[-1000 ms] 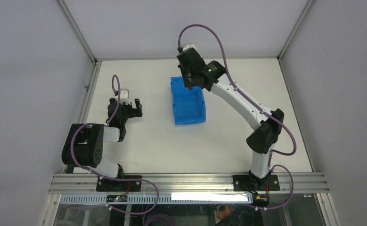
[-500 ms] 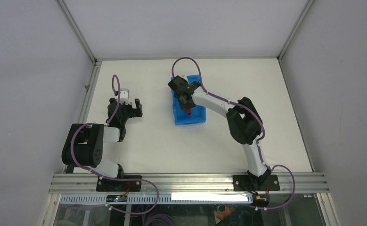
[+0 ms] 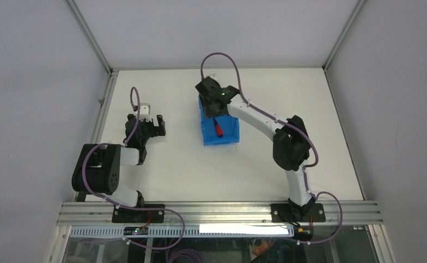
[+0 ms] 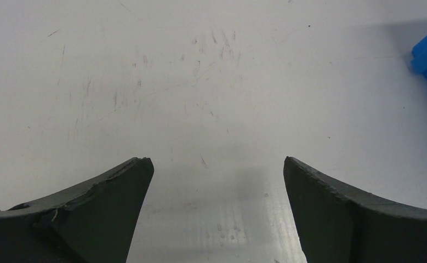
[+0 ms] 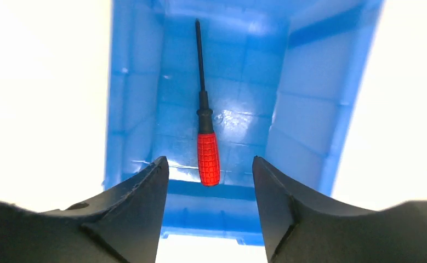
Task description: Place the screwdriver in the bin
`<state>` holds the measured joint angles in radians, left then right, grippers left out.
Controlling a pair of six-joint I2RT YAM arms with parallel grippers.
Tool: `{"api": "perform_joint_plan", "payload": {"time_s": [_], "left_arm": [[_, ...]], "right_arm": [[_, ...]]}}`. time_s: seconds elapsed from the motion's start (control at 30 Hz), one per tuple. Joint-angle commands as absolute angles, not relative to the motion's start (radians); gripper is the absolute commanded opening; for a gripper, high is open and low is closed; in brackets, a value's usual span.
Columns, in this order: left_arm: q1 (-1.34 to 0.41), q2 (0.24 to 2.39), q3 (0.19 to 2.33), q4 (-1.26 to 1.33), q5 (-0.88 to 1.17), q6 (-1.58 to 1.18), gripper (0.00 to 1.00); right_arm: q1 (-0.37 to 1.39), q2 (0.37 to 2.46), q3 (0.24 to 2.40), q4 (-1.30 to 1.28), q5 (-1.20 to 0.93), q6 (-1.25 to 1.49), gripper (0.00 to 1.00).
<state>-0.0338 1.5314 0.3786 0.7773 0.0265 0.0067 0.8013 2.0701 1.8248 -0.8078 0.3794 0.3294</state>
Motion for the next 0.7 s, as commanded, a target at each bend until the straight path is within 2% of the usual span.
{"api": "perform_joint_plan", "payload": {"time_s": [0.0, 0.03, 0.07, 0.23, 0.47, 0.67], "left_arm": [[-0.042, 1.507, 0.383, 0.804, 0.023, -0.011, 0.99], [-0.042, 1.507, 0.383, 0.804, 0.023, -0.010, 0.99], [-0.042, 1.508, 0.383, 0.804, 0.023, -0.011, 0.99], [-0.043, 1.507, 0.383, 0.805, 0.024, -0.011, 0.99], [-0.042, 1.508, 0.383, 0.804, 0.025, -0.010, 0.99], [-0.042, 1.508, 0.383, 0.804, 0.023, -0.011, 0.99]], "right_arm": [[0.803, 1.889, 1.908, -0.814, 0.447, 0.286, 0.69], [0.800, 1.869, 1.903, -0.817, 0.453, 0.277, 0.92], [0.795, 1.845, 1.891, -0.814, 0.465, 0.266, 0.98], [0.699, 1.708, 1.799, -0.825, 0.479, 0.244, 0.99], [0.384, 1.517, 1.639, -0.803, 0.372, 0.223, 0.99], [0.181, 1.437, 1.530, -0.797, 0.361, 0.235, 0.99]]}}
